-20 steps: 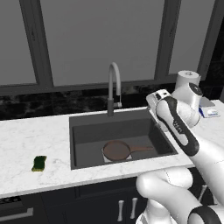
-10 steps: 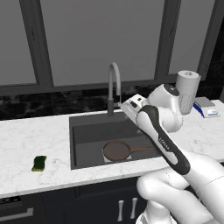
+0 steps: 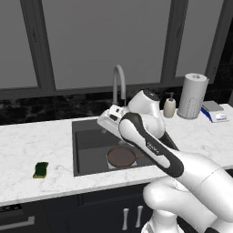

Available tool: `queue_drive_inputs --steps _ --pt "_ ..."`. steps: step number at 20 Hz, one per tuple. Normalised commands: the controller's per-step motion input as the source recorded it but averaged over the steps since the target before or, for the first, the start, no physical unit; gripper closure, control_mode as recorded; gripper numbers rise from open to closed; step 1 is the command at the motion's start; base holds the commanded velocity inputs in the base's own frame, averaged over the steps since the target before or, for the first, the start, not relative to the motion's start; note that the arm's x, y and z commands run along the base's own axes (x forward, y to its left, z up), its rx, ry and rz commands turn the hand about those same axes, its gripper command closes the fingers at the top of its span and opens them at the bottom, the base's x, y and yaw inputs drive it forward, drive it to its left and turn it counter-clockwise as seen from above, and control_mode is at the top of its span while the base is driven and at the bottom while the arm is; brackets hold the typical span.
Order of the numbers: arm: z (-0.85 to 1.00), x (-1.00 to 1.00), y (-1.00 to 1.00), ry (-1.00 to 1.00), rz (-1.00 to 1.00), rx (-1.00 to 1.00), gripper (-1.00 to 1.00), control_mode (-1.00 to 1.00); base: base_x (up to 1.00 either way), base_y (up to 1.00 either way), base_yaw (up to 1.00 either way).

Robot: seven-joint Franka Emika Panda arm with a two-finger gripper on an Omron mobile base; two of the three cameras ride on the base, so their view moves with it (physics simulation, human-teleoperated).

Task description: Pick the pan and sponge and place them into the sink. Then turn on the water.

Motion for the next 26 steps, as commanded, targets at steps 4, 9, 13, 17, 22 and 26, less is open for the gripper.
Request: queue_drive_inputs --steps 4,9,13,17,22,26 --pt "0.0 0.0 1.0 0.0 0.12 -0.13 -1.0 -1.0 0.0 0.0 0.0" --pt "0.0 0.0 1.0 0.02 0.08 -0.29 -1.0 -1.0 0.0 0.0 0.0" --pt "-0.11 0.02 0.97 0.02 0.06 -0.32 -1.0 -1.0 0.0 0.0 0.0" --pt "-0.22 0.15 0.88 0.02 0.1 -0.3 -1.0 -1.0 0.0 0.0 0.0" --pt "-0.36 0.15 0.62 0.01 0.07 -0.2 -1.0 -1.0 0.0 0.0 0.0" --pt "-0.53 0.12 0.35 -0.02 0.04 -0.09 -1.0 -1.0 0.0 0.0 0.0"
